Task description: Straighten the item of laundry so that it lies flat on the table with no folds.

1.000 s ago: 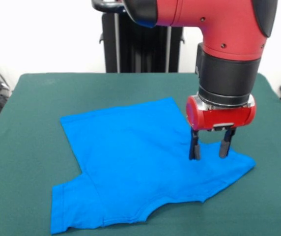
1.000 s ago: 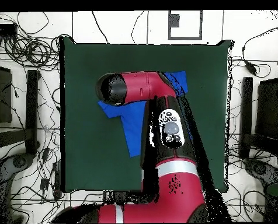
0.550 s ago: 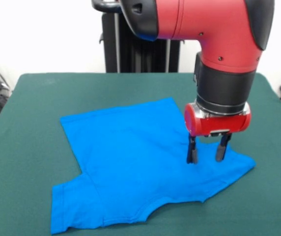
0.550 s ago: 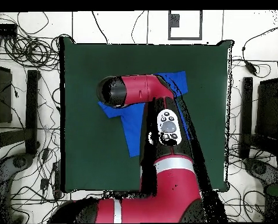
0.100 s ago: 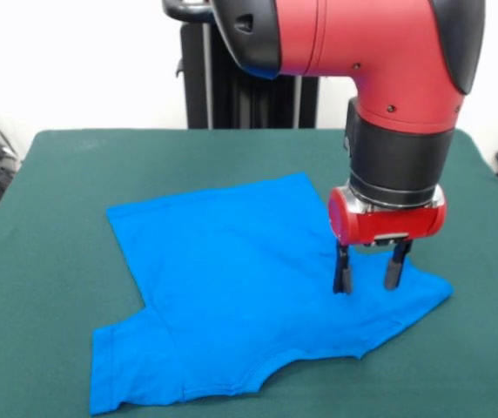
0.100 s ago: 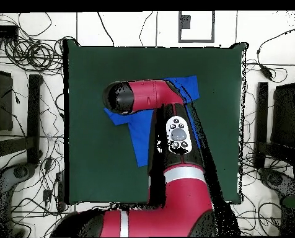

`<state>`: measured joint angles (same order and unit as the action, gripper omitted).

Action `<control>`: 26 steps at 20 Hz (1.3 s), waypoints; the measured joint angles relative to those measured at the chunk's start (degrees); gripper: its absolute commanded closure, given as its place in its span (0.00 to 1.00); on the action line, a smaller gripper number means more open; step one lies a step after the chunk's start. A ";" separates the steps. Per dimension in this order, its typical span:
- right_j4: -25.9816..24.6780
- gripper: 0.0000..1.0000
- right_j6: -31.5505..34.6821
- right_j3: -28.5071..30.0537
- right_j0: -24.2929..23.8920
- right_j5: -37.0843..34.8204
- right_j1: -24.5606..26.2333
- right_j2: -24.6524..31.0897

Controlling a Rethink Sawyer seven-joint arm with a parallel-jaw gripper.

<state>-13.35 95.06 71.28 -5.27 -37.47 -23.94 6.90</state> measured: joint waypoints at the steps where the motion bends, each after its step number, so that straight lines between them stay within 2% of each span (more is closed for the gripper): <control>1: 0.11 0.00 0.00 0.00 0.15 0.00 0.00 -0.05; 12: 2.12 0.00 0.00 -0.67 4.66 0.01 0.71 -1.60; 17: 3.07 0.00 0.00 -0.94 7.22 0.15 2.52 -2.81; 26: 3.27 0.00 0.00 0.72 7.16 5.16 2.76 -3.70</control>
<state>-10.08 95.06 72.01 1.89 -32.31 -21.18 3.20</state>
